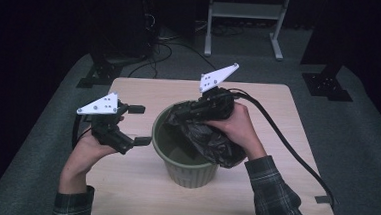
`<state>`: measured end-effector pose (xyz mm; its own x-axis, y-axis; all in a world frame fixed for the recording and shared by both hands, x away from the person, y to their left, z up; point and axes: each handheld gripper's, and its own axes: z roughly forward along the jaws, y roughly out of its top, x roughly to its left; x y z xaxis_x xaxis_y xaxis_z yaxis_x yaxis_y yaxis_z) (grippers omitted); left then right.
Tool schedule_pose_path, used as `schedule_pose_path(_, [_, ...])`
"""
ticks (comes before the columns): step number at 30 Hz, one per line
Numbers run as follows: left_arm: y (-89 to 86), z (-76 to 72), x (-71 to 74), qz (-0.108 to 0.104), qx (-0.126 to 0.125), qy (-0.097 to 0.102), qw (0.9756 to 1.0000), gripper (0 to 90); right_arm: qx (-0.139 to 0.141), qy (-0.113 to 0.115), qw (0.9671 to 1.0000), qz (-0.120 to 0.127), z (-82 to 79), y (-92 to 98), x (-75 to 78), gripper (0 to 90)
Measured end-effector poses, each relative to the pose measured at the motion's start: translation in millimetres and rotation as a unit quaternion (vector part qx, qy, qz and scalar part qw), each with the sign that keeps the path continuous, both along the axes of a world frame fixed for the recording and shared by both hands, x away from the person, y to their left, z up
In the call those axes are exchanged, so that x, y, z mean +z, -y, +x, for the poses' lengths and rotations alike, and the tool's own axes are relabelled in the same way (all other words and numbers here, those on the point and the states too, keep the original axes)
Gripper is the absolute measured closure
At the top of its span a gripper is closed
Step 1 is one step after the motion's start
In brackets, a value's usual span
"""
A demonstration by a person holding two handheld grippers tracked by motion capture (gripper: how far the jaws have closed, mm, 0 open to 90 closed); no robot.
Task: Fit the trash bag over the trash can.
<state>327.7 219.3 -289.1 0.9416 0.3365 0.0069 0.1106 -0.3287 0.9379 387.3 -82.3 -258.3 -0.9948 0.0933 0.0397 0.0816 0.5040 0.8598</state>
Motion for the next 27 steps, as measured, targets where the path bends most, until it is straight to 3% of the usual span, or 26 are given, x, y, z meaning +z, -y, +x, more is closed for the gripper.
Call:
schedule_pose_path(7, [4.2,1.2,-1.6,0.005,-0.004,-0.002,1.0,0.0,-0.016,-0.004,0.9998,-0.009,1.7,16.8,-8.9,89.1])
schedule_pose_path(9, [5.3,1.4,-1.8,0.007,-0.005,-0.002,1.0,0.0,-0.022,-0.009,0.9995,-0.023,3.7,18.7,-11.6,89.1])
schedule_pose_path(15, [7.6,1.3,-2.4,0.008,-0.008,-0.003,0.9999,0.0,-0.034,-0.006,0.998,-0.053,8.5,11.8,-17.3,89.0])
schedule_pose_path(27, [9.8,1.4,-2.9,0.009,-0.009,-0.004,0.9999,0.0,-0.034,-0.012,0.9917,-0.124,12.2,1.8,-29.8,85.9])
